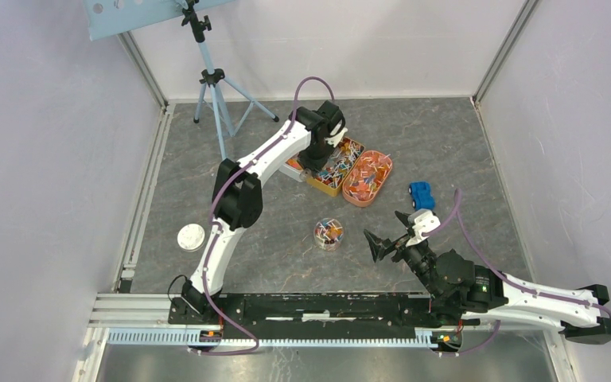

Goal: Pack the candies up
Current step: Scoop the fake candies from the storage box.

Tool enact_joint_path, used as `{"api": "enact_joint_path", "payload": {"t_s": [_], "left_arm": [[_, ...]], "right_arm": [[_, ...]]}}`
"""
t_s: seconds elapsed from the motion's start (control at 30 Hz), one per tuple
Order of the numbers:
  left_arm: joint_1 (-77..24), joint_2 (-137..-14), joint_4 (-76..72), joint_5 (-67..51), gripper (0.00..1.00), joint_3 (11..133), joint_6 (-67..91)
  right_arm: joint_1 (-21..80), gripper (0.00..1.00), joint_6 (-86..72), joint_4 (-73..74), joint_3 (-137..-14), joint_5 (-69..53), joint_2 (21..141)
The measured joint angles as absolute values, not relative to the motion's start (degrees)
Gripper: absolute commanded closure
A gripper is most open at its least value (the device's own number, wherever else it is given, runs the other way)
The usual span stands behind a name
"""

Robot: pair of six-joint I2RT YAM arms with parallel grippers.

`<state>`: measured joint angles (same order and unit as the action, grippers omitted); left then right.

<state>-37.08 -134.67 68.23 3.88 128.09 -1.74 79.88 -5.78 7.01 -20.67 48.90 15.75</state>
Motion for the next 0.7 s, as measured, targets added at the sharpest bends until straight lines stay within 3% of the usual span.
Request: {"api": "enact_joint_path", "payload": {"t_s": [0.7], "left_arm": [[-36.97,-130.54,55.94,3.95,0.98,116.68,-2.46]], "right_arm": [[79.88,0.02,-5.78,6.98,-20.67,49.21,15.77]]}}
